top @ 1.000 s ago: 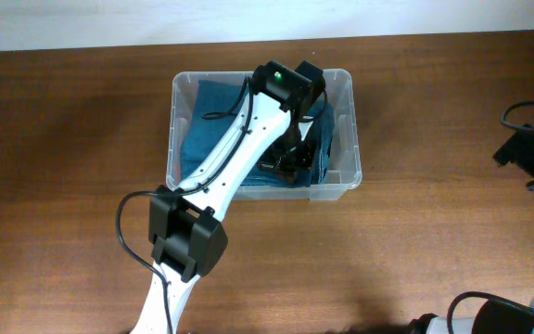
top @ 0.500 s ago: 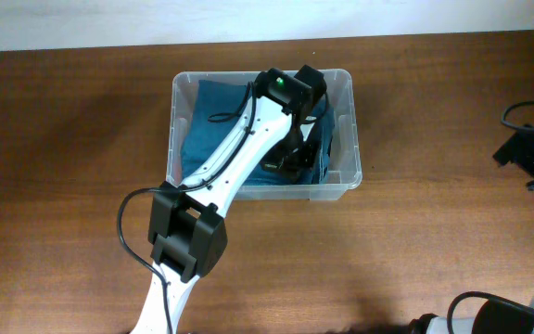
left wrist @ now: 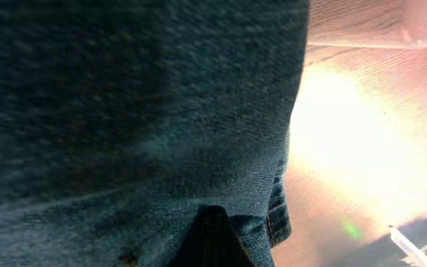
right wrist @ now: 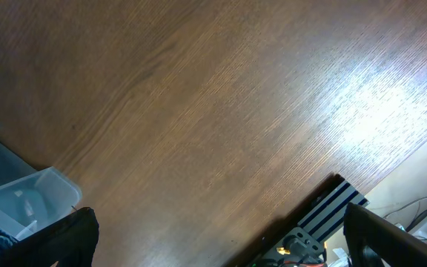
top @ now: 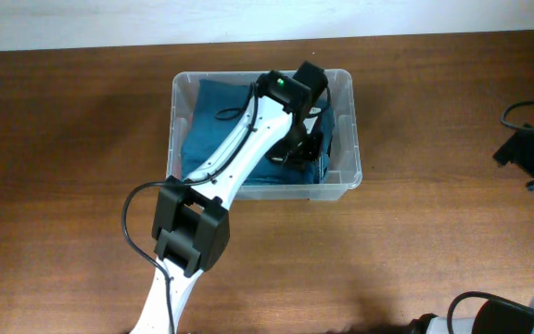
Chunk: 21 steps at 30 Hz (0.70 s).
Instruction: Pack container
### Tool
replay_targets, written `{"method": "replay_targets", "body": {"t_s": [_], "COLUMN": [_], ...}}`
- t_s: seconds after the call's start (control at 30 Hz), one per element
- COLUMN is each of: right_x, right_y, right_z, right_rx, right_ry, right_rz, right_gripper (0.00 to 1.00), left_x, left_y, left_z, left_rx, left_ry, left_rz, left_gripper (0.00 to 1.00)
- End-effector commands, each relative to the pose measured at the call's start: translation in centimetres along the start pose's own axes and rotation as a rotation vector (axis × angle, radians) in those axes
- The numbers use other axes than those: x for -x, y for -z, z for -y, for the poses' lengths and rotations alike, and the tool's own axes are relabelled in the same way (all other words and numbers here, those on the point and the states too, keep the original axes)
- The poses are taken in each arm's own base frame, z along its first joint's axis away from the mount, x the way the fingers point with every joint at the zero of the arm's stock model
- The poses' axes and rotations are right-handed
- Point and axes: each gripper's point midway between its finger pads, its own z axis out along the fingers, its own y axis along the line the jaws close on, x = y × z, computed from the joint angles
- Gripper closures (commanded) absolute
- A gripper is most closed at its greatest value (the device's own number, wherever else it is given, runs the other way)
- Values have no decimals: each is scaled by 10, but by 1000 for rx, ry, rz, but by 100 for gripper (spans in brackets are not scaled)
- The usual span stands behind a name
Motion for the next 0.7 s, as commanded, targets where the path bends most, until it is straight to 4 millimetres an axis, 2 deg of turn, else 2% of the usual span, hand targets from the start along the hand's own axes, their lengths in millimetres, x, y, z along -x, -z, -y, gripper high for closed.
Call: {"method": "replay_targets", "body": {"t_s": [0.0, 0.2, 0.27, 0.4, 0.5, 0.67], "right_x": [0, 0, 0, 0, 0, 0], "right_y": [1, 1, 1, 1, 1, 1], "right_z": [2, 1, 1, 1, 2, 2], "right_rx": [-1, 0, 0, 0, -1, 0], "right_ry": [-9, -9, -9, -9, -9, -9], "right_rz": [6, 6, 6, 6, 6, 6], "right_gripper": [2, 2, 2, 2, 2, 2], "left_x": [23, 68, 77, 80, 82, 83], "left_y": [10, 53, 57, 56, 47, 0], "left_z": [-25, -44, -51, -56, -57, -66], "left_rx": [12, 25, 45, 62, 70, 90], "left_ry": [46, 36, 42, 48, 47, 58], "left_rz": [57, 257, 295, 304, 294, 211], "left_gripper": [99, 99, 99, 99, 99, 99]}}
